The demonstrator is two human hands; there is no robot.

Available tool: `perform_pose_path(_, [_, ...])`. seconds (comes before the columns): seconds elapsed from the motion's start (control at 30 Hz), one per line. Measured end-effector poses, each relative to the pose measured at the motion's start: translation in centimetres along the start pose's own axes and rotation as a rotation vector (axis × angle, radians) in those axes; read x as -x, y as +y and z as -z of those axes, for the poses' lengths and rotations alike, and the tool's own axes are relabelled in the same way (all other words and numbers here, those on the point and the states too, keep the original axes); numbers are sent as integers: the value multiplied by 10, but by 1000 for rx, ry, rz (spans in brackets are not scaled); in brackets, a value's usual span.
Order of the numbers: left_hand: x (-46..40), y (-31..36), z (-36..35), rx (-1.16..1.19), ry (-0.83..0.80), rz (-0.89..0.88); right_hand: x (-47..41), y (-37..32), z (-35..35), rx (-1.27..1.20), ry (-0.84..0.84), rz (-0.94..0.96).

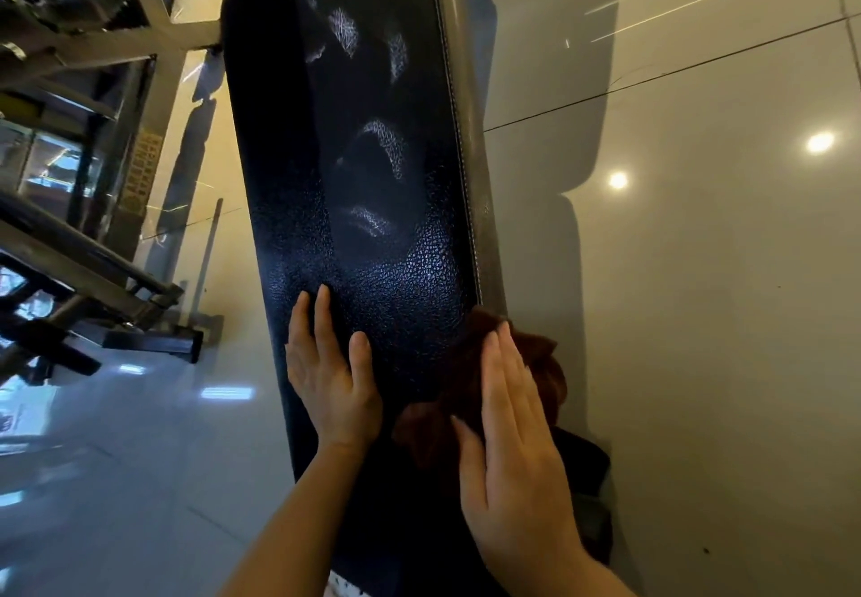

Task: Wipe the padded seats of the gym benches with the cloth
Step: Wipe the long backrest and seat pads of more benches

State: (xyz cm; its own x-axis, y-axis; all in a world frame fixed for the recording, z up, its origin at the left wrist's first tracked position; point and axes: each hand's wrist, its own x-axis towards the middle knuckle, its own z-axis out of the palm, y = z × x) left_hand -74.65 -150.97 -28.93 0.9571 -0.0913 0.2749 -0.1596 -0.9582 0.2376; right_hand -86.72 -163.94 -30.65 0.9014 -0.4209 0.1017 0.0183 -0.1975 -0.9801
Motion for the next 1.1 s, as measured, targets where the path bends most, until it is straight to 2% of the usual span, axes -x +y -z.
perform_pose_path(0.1, [1, 0, -1, -8, -3, 6, -14, -6, 4, -60, -60, -68])
perform_pose_path(0.3, [2, -5, -2, -15, 4, -13, -131, -21, 14, -135, -81, -208])
perform_pose_path(0.43, [2, -7, -2, -16, -3, -13, -85, -26, 5, -67, -7, -54])
perform_pose_path(0.57, [1, -4, -1, -20, -10, 1, -32, -2, 4, -22, -26, 26])
perform_pose_path(0.67, [2, -4, 1, -37, -8, -11, -39, -2, 6, -42, -79, -18])
perform_pose_path(0.8, [2, -4, 0, -31, 0, -12, -87, -11, 9, -170, -109, -210])
perform_pose_path(0.9, [2, -5, -1, -24, 1, -7, -121, -14, 12, -197, -141, -242])
perform_pose_path(1.0, [1, -4, -2, -20, -4, -9, -125, -20, 9, -162, -87, -182])
perform_pose_path(1.1, [3, -5, -2, -22, 4, -10, -95, -15, 7, -119, -61, -15])
